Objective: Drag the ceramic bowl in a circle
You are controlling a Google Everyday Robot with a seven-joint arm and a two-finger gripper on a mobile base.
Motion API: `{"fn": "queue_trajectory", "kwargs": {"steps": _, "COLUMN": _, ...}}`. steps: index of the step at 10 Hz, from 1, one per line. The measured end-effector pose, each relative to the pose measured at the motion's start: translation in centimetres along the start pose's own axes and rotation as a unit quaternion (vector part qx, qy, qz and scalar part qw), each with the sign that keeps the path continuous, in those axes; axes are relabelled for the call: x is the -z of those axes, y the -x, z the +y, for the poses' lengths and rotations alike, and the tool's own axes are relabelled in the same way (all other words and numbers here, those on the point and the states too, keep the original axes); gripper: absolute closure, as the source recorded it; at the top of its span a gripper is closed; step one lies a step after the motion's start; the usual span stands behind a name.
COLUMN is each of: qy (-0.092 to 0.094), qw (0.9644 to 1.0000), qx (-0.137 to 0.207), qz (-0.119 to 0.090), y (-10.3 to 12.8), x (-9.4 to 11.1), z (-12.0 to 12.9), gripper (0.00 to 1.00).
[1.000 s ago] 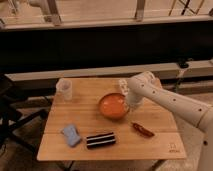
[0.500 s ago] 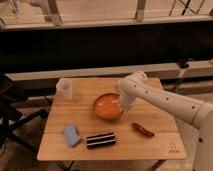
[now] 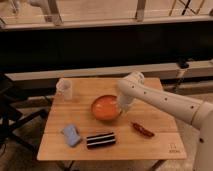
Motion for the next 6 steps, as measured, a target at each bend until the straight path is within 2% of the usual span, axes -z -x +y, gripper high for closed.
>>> {"fn": "queue_trajectory", "kwargs": {"steps": 3, "qy": 0.004, "qw": 1.0000, "qx": 0.003, "qz": 0.000, "y": -0.9, "x": 0.1, "z": 0.9, "gripper": 0.99}}
{"fn": "queue_trajectory", "kwargs": {"steps": 6, "qy": 0.004, "qw": 0.9999, "qx": -0.011, "qz": -0.001, "y": 0.0, "x": -0.1, "z": -1.1, "gripper": 0.99}}
